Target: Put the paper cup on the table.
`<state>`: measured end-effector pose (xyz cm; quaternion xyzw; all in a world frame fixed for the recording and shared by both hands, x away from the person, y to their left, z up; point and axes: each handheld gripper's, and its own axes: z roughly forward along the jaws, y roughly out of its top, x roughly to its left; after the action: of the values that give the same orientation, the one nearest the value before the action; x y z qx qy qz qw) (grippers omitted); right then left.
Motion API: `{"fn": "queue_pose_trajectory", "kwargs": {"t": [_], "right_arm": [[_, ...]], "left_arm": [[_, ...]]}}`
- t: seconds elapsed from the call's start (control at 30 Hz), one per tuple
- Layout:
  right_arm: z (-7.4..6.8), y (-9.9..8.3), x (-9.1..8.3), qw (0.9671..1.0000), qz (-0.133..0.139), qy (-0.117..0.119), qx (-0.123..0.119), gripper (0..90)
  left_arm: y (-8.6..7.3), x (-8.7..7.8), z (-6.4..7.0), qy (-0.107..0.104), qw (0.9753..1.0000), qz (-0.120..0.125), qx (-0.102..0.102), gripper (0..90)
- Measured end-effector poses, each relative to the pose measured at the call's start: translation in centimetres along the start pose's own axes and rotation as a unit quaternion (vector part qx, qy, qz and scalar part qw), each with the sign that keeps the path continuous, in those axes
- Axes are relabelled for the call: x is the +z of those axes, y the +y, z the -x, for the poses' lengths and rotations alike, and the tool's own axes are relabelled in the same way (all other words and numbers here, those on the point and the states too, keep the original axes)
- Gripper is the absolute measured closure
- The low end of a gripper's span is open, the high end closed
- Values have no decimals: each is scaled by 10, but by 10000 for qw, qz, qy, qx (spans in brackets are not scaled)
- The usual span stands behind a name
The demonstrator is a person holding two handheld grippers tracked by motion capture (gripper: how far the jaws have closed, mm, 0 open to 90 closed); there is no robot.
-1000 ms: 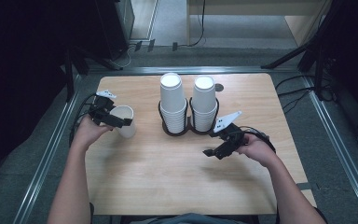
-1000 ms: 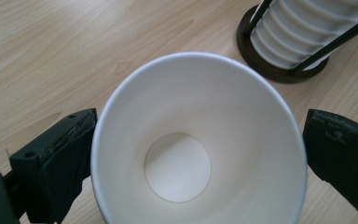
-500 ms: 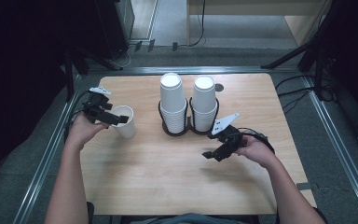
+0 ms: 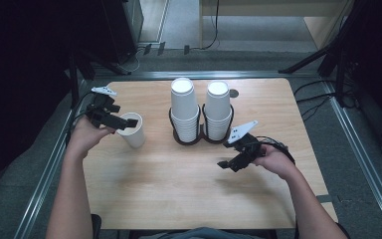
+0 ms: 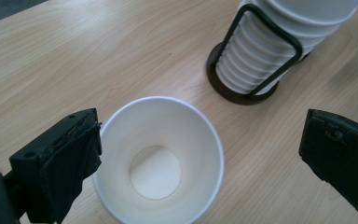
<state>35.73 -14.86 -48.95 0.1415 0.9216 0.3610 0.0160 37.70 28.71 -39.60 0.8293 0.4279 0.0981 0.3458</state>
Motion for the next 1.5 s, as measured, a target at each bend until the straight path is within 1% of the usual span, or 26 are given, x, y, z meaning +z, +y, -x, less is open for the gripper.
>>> {"fn": "queue_pose_trajectory", "kwargs": {"t": [0.07,0.1,0.17,0.2,0.23,0.27,0.37,0.4,0.43,0.53,0.6,0.8,0.83,0.93,0.97,1.0,1.03,1.07,1.1,1.13,1.3,1.33,1.37,1.43,1.47,1.5], "right_arm": [[0,0,-1,10000,3,-8,7,207],[0,-1,-1,10000,9,-15,41,207],[0,-1,-2,10000,27,-40,23,207],[0,-1,-3,10000,37,-60,29,207],[0,-1,-3,10000,37,-60,29,207],[0,-1,-4,9999,36,-70,62,207],[1,-2,-7,9999,103,-130,47,207],[1,-2,-7,9999,103,-130,47,207],[0,-2,-8,9998,106,-145,51,207],[0,-2,-8,9998,107,-154,48,207],[0,-2,-8,9998,97,-146,72,207],[0,-3,-8,9998,99,-156,49,207],[0,-3,-8,9998,99,-156,49,207],[-1,-2,-10,9997,149,-190,73,207],[-1,-2,-10,9997,149,-190,73,207],[-1,-1,-11,9996,186,-182,65,207],[-1,-1,-11,9996,190,-183,64,207],[-1,-1,-12,9996,195,-177,49,207],[-1,-1,-12,9996,195,-177,49,207],[-1,-1,-12,9996,205,-197,57,207],[-1,-1,-13,9995,219,-200,94,207],[0,-1,-13,9994,242,-203,100,207],[-1,-1,-14,9994,268,-209,92,207],[-1,-1,-14,9994,266,-212,99,207],[-1,-1,-14,9994,252,-194,118,207],[-1,-1,-14,9994,252,-194,118,207]], "left_arm": [[1,0,2,-32,10000,15,35,0],[3,0,4,-85,9999,-5,65,0],[6,1,9,-167,9998,3,86,0],[8,2,15,-224,9996,-36,177,0],[8,2,15,-224,9996,-36,177,0],[9,3,17,-239,9995,-63,196,0],[11,9,26,-327,9991,-108,261,0],[11,9,26,-327,9991,-108,261,0],[11,13,29,-351,9988,-154,295,0],[11,17,32,-356,9986,-183,341,0],[12,21,36,-423,9983,-179,360,0],[13,29,44,-471,9977,-163,457,0],[13,31,46,-476,9976,-191,474,0],[12,39,53,-509,9968,-194,581,0],[12,39,53,-509,9968,-194,581,0],[13,42,56,-527,9963,-204,645,0],[13,42,56,-527,9963,-204,645,0],[13,45,61,-517,9958,-211,732,0],[13,45,61,-517,9958,-211,732,0],[13,47,64,-492,9955,-215,786,0],[12,53,71,-514,9946,-251,871,0],[11,54,73,-532,9944,-236,887,0],[10,56,75,-624,9937,-231,899,0],[10,57,77,-643,9936,-252,891,0],[9,60,79,-670,9931,-278,926,0],[9,60,79,-670,9931,-278,926,0]]}}
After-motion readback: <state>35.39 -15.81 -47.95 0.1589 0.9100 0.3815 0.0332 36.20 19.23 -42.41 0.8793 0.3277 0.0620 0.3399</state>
